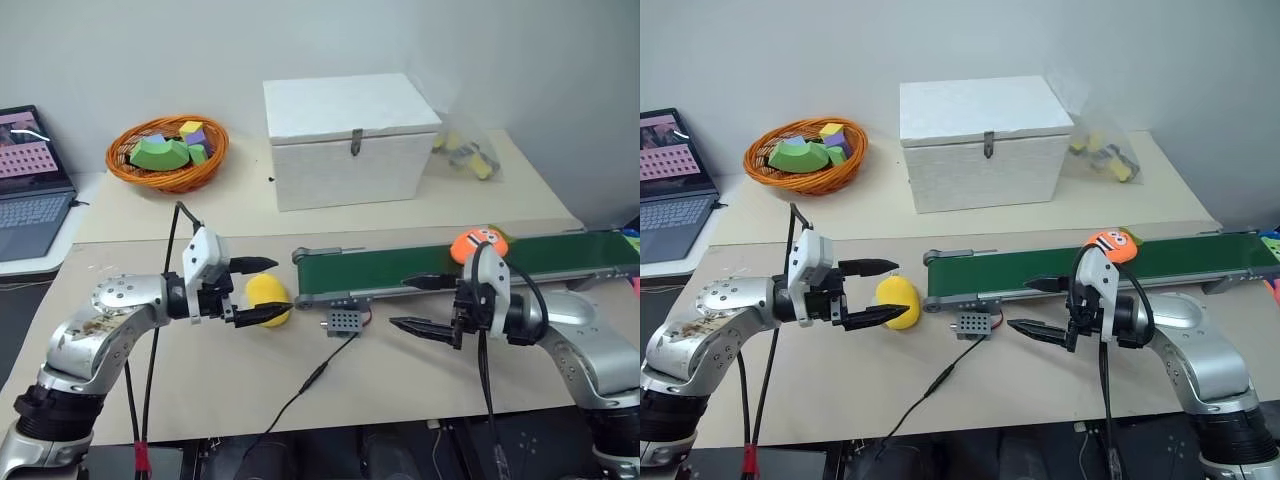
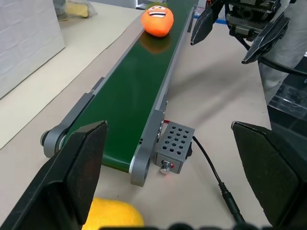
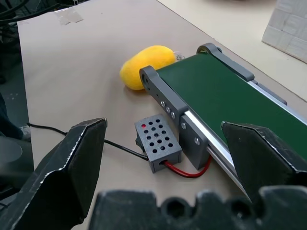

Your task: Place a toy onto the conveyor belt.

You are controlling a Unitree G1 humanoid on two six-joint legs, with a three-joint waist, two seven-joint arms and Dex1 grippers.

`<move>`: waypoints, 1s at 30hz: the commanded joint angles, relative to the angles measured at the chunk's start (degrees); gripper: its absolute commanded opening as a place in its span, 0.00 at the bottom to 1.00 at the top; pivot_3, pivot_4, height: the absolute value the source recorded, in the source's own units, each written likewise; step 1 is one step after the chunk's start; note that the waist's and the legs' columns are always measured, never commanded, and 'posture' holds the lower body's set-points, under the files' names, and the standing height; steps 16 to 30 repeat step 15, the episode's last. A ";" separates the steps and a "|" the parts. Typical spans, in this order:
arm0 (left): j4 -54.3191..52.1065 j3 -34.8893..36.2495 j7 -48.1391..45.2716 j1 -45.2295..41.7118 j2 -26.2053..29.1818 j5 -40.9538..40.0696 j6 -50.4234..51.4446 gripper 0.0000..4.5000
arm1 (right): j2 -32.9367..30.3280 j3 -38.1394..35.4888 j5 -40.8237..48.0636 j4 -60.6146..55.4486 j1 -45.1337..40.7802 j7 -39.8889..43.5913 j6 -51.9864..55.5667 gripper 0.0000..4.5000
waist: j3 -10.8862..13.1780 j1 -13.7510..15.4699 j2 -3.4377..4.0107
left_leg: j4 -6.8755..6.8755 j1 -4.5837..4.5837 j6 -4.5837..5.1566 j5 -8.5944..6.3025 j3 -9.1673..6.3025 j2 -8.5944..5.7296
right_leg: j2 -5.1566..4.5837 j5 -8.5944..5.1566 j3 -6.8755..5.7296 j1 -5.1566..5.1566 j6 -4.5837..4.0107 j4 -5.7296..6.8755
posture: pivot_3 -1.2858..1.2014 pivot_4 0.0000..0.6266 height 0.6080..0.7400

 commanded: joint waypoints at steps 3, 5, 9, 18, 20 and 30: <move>-1.61 1.11 0.04 -0.08 -0.42 0.34 -0.07 0.98 | -1.58 0.20 0.00 -2.03 0.93 1.82 0.01 1.00 | 0.00 0.09 0.00 | 0.00 -0.01 0.01 -0.01 0.00 0.00 | -0.01 0.00 0.00 0.00 0.00 -0.03 | 0.52 0.24 1.00; -1.62 1.05 0.05 -0.14 -0.49 0.48 -0.03 0.98 | -1.80 0.60 -0.27 -1.98 1.15 2.13 -0.04 1.00 | 0.00 0.11 0.00 | 0.00 -0.02 0.02 -0.01 0.00 -0.01 | -0.01 0.00 0.00 0.00 0.00 -0.04 | 0.52 0.24 1.00; -1.99 1.34 0.01 -0.07 -0.62 -0.17 0.45 0.98 | -2.01 0.88 -0.36 -1.69 1.20 2.57 -0.19 1.00 | 0.00 0.08 0.00 | 0.00 -0.01 0.02 -0.01 0.01 -0.01 | -0.01 0.00 0.00 0.00 0.00 -0.03 | 0.52 0.24 1.00; -2.23 1.21 0.36 -0.03 -0.66 0.04 0.84 0.98 | -1.77 1.41 -0.78 -1.04 0.75 2.76 -0.75 1.00 | 0.00 0.10 0.00 | 0.00 -0.01 0.01 -0.01 0.01 0.00 | -0.01 0.00 0.00 0.00 0.00 -0.03 | 0.52 0.24 1.00; -2.23 1.21 0.36 -0.03 -0.66 0.04 0.84 0.98 | -1.77 1.41 -0.78 -1.04 0.75 2.76 -0.75 1.00 | 0.00 0.10 0.00 | 0.00 -0.01 0.01 -0.01 0.01 0.00 | -0.01 0.00 0.00 0.00 0.00 -0.03 | 0.52 0.24 1.00; -2.23 1.21 0.36 -0.03 -0.66 0.04 0.84 0.98 | -1.77 1.41 -0.78 -1.04 0.75 2.76 -0.75 1.00 | 0.00 0.10 0.00 | 0.00 -0.01 0.01 -0.01 0.01 0.00 | -0.01 0.00 0.00 0.00 0.00 -0.03 | 0.52 0.24 1.00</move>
